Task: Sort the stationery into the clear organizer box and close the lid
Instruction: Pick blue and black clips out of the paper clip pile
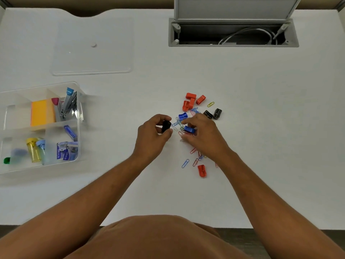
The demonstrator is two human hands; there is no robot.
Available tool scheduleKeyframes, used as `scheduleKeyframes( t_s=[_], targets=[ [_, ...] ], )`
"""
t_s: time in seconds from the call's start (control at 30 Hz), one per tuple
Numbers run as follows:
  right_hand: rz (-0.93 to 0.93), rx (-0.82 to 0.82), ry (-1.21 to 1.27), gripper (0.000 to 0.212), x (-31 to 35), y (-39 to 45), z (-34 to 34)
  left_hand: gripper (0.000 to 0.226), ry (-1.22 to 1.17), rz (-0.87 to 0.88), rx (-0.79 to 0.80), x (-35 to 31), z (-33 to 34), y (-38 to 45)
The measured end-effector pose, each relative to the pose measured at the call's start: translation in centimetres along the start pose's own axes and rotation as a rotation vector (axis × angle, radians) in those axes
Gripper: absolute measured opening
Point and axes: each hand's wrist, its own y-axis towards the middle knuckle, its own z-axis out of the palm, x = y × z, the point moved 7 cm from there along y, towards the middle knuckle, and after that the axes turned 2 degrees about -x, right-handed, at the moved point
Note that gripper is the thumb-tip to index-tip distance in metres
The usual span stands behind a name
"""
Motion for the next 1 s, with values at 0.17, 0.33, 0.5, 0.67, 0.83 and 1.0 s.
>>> scheduleKeyframes(
  t_s=[0.17, 0.33, 0.5, 0.67, 0.83, 1.0],
  targets=[
    [-0.011, -0.01, 0.061, 0.044, -0.4, -0.4, -1.7, 0.035, 0.007, 0.001, 0.009, -0.1, 0.0, 0.0],
    [0.059, -0.004, -0.073, 0.045, -1.2, -0.6, -0.8, 0.035, -0.056, -0.056, 0.021, 0.2, 0.5, -0.1],
    [0.143, -0.2, 0.317, 0.029, -0.3, -1.7, -1.4, 0.032, -0.387, -0.212, 0.082, 0.7, 1.2, -0.5],
    [0.171, -0.242, 0.515, 0.029, 1.7, -2.8, -0.2, 0.026, -0.693, -0.318, 0.146, 1.2, 1.9, -0.8],
    [0.139, -0.27, 0.5, 0.019, 2.9, -3.0, 0.3, 0.032, -0.705, -0.285, 0.168, 0.9, 1.5, -0.7],
    [0.122, -0.189, 0.541, 0.023, 2.8, -3.0, 0.5, 0.03, -0.581, -0.266, 0.134, 1.0, 0.9, -0.2]
  ],
)
